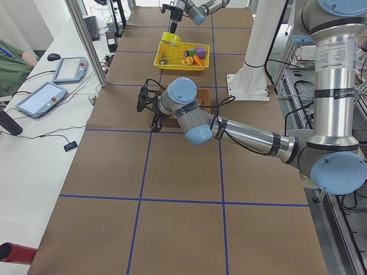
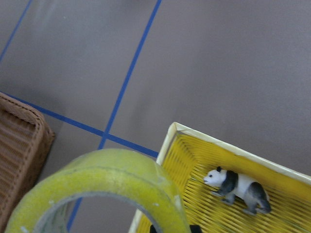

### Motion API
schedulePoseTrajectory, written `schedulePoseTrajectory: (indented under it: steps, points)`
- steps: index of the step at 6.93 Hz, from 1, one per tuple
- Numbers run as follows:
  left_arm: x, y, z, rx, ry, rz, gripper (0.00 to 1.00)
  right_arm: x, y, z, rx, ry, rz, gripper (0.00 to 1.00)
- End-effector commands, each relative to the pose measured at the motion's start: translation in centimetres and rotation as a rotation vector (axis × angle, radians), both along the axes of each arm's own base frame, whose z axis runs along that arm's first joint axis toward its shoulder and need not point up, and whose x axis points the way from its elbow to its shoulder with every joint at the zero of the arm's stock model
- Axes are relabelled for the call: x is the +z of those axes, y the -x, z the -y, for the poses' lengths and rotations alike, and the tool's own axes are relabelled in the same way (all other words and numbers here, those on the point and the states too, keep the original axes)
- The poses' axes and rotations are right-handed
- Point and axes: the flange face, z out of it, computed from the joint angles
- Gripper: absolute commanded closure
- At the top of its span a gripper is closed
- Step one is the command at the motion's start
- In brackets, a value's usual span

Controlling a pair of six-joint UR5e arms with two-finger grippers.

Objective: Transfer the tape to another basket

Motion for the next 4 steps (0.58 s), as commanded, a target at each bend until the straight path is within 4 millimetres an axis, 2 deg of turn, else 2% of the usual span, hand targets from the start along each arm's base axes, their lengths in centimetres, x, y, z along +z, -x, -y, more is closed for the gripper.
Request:
schedulePoseTrajectory:
  steps: [1, 2, 3, 4]
  points:
    - [-6.8, -6.4, 0.6, 0.080, -0.019, -0.197, 0.03, -1.7, 1.5, -3.4, -0.023, 0.036, 0.184, 1.00]
    - [-12.6, -9.7, 1.0, 0.127, 0.031, -0.339, 0.03, -2.2, 1.8, -4.8, -0.054, 0.039, 0.250, 1.00]
    - [-17.1, -12.0, 0.5, 0.168, 0.090, -0.473, 0.03, -2.5, 2.6, -6.6, -0.090, 0.024, 0.322, 1.00]
    - [-19.8, -15.2, -0.7, 0.203, 0.133, -0.585, 0.03, -2.8, 3.1, -7.8, -0.115, 0.005, 0.352, 1.00]
